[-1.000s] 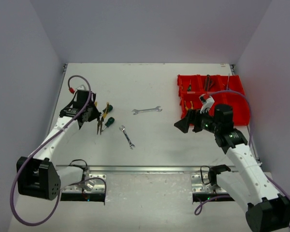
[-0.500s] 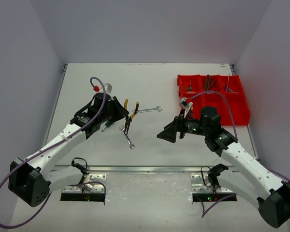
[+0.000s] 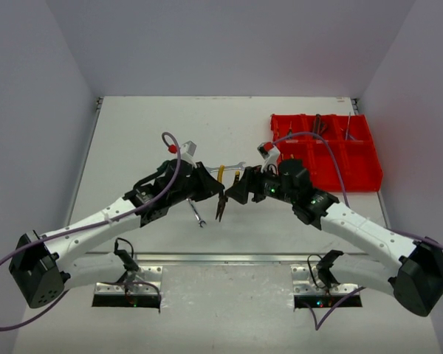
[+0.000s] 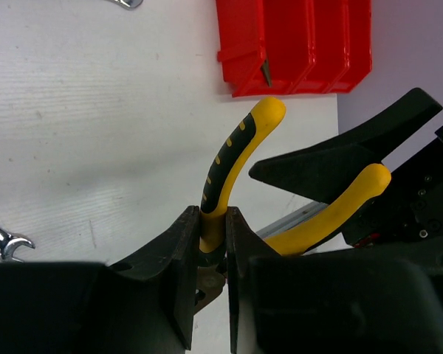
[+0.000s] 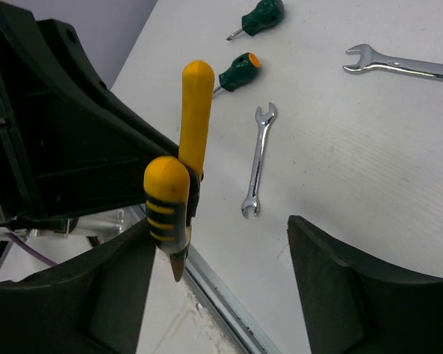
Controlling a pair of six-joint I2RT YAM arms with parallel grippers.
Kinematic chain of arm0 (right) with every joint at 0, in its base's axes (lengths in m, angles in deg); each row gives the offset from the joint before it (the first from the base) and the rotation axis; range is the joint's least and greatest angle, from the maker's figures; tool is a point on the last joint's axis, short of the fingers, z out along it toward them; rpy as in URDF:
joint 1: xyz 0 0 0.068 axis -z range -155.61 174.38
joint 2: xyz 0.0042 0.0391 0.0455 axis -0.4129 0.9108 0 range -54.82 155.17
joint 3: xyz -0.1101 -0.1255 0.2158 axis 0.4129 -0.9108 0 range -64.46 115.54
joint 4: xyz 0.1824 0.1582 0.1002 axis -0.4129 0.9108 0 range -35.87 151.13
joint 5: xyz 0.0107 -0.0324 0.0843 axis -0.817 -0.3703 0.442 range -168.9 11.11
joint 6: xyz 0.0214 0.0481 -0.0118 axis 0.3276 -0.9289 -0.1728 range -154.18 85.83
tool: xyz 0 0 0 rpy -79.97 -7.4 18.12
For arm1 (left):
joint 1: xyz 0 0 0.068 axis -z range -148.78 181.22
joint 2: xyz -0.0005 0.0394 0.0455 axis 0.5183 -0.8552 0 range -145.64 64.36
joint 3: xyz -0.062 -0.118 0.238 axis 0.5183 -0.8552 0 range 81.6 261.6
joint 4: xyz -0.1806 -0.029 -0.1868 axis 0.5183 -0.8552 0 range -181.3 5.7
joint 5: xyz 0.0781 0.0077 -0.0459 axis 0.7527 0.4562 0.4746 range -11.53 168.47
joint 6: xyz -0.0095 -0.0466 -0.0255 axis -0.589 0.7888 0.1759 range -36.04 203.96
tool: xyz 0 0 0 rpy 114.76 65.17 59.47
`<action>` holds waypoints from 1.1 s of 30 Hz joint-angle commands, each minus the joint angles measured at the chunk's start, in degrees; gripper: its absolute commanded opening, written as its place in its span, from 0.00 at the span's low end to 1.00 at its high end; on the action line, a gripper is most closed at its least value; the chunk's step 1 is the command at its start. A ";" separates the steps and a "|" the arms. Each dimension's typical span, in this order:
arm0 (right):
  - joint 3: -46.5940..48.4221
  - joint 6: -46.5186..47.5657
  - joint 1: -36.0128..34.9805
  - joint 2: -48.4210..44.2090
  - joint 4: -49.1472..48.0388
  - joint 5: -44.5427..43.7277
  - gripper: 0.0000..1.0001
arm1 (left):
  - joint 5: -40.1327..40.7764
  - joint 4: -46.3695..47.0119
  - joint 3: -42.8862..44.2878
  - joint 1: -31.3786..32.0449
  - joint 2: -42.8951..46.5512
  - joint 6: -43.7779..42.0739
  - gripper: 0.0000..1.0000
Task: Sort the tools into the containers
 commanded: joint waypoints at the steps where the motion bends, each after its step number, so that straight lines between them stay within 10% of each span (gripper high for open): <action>1: 3.81 -1.73 -0.62 0.88 -3.14 -3.76 0.66 | 1.02 6.06 0.27 1.61 -0.12 1.84 0.00; 3: 4.22 -1.71 -0.85 1.11 -3.30 -3.69 0.54 | 0.71 6.22 0.12 1.95 -0.30 1.92 0.00; 6: 4.95 -1.19 -0.82 1.52 -2.96 -3.90 0.08 | 0.77 6.57 0.08 2.79 -0.46 1.82 0.00; 9: 5.19 -1.05 -0.86 1.58 -2.68 -3.59 0.00 | 0.96 6.50 0.20 3.08 -0.40 1.53 0.00; 14: 5.62 0.45 -0.75 0.28 -1.33 -6.13 0.00 | 4.71 0.97 2.45 3.06 0.08 0.28 0.92; 15: 6.14 1.13 -0.70 -0.09 0.19 -7.82 0.00 | 7.91 -2.08 4.02 3.01 0.13 -0.35 0.98; 22: 12.26 7.34 7.24 -2.23 17.14 -24.26 0.00 | 28.97 -26.52 16.90 1.22 6.30 -4.55 1.00; 33: 18.53 15.22 27.35 4.81 22.23 -34.09 0.00 | 40.39 -35.81 14.98 0.71 21.31 -12.77 1.00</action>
